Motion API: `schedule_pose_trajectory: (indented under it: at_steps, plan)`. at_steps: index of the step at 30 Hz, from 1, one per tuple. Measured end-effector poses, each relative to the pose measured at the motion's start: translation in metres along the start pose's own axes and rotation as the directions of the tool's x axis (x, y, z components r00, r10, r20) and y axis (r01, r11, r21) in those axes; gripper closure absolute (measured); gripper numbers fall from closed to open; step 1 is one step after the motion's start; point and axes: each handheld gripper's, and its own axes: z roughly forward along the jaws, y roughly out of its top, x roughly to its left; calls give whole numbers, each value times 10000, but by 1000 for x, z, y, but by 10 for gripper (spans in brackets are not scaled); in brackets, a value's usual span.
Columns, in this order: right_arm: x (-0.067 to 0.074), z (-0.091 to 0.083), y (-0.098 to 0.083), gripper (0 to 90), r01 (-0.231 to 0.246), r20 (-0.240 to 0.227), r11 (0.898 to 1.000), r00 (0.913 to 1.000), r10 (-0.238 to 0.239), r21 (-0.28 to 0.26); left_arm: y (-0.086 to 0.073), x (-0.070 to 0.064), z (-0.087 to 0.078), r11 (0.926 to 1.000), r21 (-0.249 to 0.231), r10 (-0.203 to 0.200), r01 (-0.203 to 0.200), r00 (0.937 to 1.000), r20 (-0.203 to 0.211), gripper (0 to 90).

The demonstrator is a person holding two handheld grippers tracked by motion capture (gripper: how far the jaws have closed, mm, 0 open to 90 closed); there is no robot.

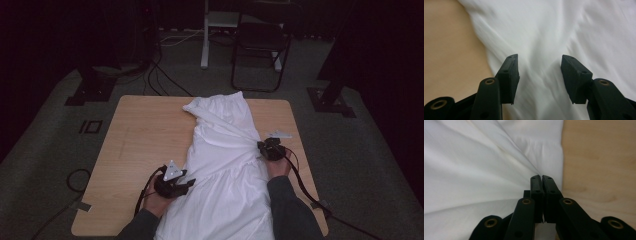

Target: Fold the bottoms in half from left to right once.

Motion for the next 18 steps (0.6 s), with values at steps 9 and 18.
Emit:
schedule_pose_trajectory:
  at_steps: [9, 18]
  plan:
    - [4, 13, -4, 849, 265, 151, 9985, 9995, -273, 484, 54, 39, 56, 9973, 632, -274, 370, 9889, -1463, 467]
    - [7, 6, -12, 861, 248, -10, 9991, 9997, -248, 337, 39, 37, 75, 9884, 1515, 313, -61, 9859, -1643, 818]
